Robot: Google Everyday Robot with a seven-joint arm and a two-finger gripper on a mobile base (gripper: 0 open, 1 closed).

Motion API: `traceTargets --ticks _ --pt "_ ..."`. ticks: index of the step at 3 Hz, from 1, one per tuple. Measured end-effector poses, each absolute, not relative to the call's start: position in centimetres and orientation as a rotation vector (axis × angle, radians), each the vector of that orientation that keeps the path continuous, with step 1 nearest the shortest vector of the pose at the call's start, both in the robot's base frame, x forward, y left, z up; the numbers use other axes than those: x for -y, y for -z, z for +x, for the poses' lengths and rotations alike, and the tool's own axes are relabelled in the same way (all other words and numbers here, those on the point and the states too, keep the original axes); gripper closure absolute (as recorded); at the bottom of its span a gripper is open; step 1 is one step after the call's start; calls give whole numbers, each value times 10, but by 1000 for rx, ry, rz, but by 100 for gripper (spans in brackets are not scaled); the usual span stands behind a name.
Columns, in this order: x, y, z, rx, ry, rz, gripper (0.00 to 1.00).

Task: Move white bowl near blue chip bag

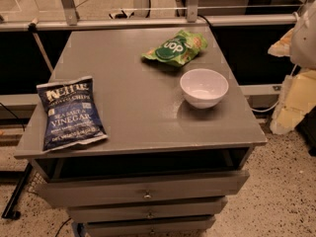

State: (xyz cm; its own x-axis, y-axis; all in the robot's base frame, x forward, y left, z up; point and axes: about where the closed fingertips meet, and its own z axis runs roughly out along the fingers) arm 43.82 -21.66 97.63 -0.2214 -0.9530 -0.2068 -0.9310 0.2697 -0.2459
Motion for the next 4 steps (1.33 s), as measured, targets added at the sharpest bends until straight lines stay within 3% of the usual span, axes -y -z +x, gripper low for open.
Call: traceTargets --ticks 2,4 --pt "211 -975 449 -2180 145 -1765 0" --pt "157 -945 480 -1939 153 -2059 0"
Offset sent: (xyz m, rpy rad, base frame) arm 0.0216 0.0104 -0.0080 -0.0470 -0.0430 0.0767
